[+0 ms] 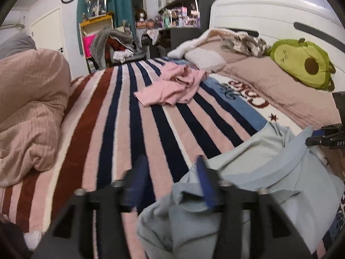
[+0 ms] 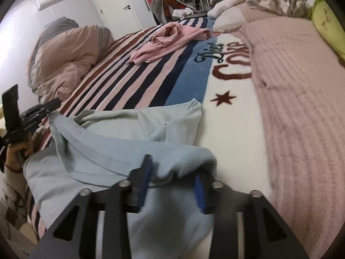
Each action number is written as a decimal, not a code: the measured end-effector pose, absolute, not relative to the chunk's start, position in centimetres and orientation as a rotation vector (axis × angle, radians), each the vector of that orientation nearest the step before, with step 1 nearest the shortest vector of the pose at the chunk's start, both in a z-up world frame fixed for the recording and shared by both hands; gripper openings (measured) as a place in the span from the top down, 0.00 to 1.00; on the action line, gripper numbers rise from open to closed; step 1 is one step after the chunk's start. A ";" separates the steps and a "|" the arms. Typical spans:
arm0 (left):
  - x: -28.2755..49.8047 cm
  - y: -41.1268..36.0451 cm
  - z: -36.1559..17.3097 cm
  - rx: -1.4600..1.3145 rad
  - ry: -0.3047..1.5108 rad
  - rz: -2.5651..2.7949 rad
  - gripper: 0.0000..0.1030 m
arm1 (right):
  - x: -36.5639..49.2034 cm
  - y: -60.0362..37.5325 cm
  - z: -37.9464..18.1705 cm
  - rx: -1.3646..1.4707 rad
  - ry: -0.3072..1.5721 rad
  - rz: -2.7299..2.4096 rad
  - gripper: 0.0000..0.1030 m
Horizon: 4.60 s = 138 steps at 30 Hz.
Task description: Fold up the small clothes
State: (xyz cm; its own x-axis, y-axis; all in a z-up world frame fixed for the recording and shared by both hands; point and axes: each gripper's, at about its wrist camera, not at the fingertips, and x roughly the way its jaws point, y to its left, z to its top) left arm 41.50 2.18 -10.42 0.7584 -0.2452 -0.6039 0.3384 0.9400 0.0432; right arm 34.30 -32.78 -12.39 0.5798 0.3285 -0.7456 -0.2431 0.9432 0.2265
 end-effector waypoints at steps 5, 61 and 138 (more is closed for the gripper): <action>38.3 3.4 -8.4 0.131 0.602 -0.321 0.50 | 32.4 -32.7 -10.0 0.034 0.844 0.276 0.47; 27.2 5.5 -11.1 0.018 0.724 -0.439 0.75 | 27.8 -25.6 -11.8 0.091 0.931 0.536 0.80; 43.4 4.9 -13.6 0.065 0.714 -0.374 0.96 | 37.7 -32.4 -11.8 -0.070 0.824 0.172 0.98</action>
State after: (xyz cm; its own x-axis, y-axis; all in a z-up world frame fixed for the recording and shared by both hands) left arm 43.41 4.85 -13.61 0.6923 -0.3122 -0.6505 0.3561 0.9320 -0.0683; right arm 37.70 -32.36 -11.76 0.6662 0.1254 -0.7351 -0.1794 0.9838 0.0052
